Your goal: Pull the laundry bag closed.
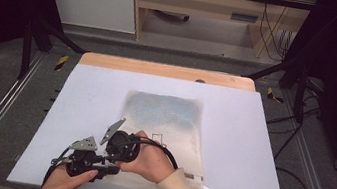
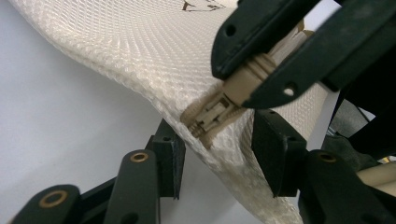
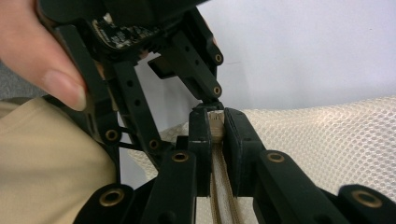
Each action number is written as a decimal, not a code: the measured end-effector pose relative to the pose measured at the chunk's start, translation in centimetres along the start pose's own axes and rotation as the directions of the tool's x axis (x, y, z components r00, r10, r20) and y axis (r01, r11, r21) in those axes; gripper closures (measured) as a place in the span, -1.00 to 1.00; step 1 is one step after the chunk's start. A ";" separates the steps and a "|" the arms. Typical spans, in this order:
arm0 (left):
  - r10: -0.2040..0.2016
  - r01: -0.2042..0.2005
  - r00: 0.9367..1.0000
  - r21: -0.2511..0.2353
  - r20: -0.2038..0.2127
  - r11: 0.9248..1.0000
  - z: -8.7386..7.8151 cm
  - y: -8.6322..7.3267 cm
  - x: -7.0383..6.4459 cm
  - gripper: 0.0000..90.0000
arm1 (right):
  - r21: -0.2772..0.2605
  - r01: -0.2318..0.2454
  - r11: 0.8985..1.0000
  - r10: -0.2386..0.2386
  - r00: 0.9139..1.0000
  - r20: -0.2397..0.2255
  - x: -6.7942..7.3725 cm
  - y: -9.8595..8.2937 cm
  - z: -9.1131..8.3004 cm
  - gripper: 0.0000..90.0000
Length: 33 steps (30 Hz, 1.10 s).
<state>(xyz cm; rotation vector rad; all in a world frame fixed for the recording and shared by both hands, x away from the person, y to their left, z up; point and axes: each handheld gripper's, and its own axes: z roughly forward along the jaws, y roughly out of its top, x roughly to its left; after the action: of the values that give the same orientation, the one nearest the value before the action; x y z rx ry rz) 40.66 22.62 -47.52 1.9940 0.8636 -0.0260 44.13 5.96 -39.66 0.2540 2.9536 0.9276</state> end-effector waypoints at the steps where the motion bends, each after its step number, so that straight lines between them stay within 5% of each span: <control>1: 0.000 0.000 1.000 0.000 0.000 1.000 0.0 0.0 0.0 0.25 | 0.000 0.000 1.000 0.000 1.000 0.000 0.0 0.0 0.0 0.82; 16: -0.004 0.004 1.000 0.017 0.000 1.000 0.3 0.1 0.5 0.64 | -0.006 -0.007 1.000 0.007 1.000 -0.003 -0.2 -0.3 0.2 0.82; 33: -0.005 0.006 1.000 0.041 -0.026 0.999 0.7 0.2 0.4 0.80 | 0.004 0.008 1.000 -0.008 1.000 0.012 -0.3 -0.7 0.2 0.82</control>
<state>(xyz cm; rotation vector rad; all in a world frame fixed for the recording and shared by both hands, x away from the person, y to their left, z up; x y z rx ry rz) 41.30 22.26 -47.96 2.0343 0.8916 -0.0219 44.30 5.47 -40.18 0.2465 2.9438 0.9156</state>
